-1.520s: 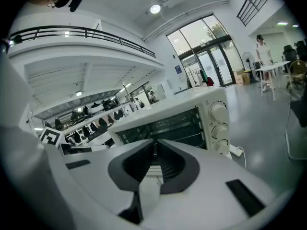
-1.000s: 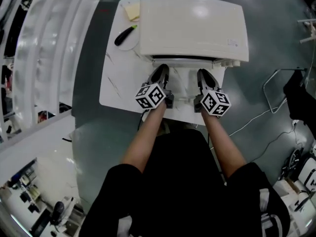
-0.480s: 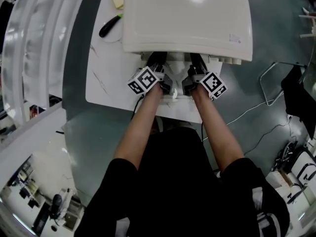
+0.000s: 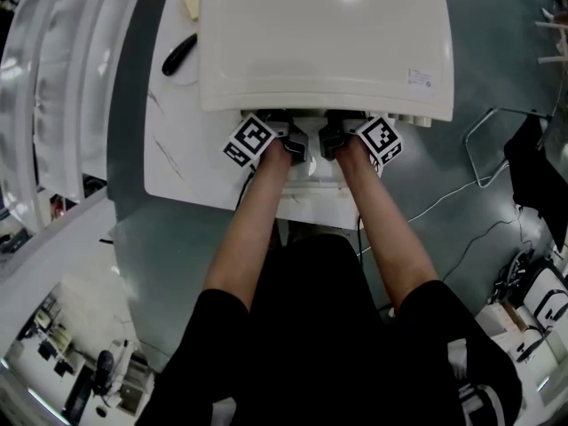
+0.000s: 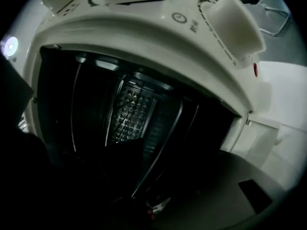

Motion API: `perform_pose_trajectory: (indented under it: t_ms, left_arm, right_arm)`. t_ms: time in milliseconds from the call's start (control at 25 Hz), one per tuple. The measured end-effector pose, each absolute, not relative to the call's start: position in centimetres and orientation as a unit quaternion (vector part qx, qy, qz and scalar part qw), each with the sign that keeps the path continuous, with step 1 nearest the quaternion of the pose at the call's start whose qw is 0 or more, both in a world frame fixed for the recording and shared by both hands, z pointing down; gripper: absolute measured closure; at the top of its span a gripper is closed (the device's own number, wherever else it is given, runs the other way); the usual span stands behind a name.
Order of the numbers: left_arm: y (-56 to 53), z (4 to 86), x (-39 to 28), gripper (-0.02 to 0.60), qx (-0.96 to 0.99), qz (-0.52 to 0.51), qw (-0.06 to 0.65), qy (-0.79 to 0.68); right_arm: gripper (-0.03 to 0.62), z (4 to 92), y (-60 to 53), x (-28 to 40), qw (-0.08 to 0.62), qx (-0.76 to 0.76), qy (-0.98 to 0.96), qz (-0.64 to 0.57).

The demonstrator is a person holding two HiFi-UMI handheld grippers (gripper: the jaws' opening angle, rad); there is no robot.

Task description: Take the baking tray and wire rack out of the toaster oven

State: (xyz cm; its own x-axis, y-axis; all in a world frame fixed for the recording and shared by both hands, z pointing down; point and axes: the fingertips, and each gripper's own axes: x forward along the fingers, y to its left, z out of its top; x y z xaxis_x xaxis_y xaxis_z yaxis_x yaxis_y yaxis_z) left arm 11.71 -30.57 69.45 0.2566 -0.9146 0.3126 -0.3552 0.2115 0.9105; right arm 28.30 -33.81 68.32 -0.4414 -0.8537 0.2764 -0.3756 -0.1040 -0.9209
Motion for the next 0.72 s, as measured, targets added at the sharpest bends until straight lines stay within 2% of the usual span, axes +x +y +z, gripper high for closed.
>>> perform_pose_trajectory:
  t_ms: [240, 320, 520, 720]
  left_arm:
    - [-32.1, 69.6, 11.3, 0.410, 0.569, -0.287, 0.553, -0.537]
    - [-32.2, 69.5, 11.3, 0.443, 0.571, -0.295, 0.550, -0.533]
    - [-31.5, 69.7, 11.2, 0.466, 0.559, -0.303, 0.567, -0.524]
    - [-29.5, 69.8, 11.3, 0.474, 0.542, -0.325, 0.574, -0.521]
  right_arm:
    - [0.432, 69.6, -34.7, 28.3, 0.230, -0.478, 0.617, -0.581]
    - [0.482, 69.6, -34.7, 28.1, 0.241, -0.463, 0.616, -0.590]
    - [0.485, 69.4, -34.2, 27.9, 0.252, -0.455, 0.612, -0.596]
    - [0.491, 69.6, -32.1, 28.2, 0.231, -0.460, 0.602, -0.611]
